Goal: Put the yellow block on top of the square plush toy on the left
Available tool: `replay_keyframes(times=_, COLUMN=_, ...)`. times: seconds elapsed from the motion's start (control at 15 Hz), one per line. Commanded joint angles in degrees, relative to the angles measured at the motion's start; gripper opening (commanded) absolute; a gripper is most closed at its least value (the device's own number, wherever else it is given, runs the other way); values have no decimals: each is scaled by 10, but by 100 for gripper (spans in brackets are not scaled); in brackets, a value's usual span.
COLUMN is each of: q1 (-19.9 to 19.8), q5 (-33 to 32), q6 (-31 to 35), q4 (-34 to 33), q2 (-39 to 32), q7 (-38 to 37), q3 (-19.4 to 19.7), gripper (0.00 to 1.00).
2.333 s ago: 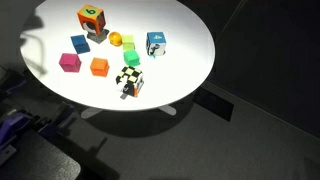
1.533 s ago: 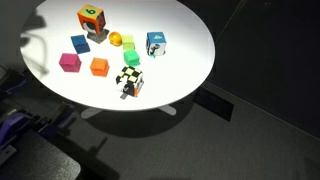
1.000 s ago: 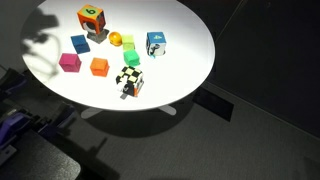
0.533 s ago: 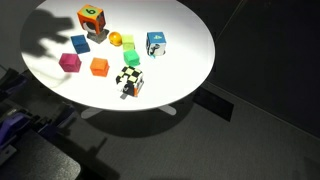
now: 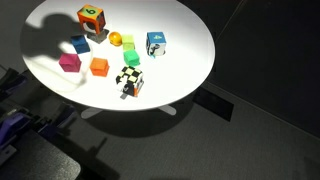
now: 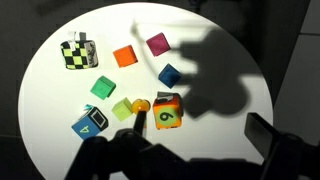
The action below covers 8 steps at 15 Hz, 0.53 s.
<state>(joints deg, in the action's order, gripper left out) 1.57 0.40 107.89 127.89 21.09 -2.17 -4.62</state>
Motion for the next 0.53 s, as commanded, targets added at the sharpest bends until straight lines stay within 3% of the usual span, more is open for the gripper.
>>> replay_keyframes(times=0.0, q1=-5, q5=-8, q6=28, q4=-6, q2=-25, q7=4, q3=15, gripper=100)
replay_keyframes(times=0.47, q1=-6, q5=-23, q6=113, q4=-15, q2=-84, q7=21, q3=30, gripper=100)
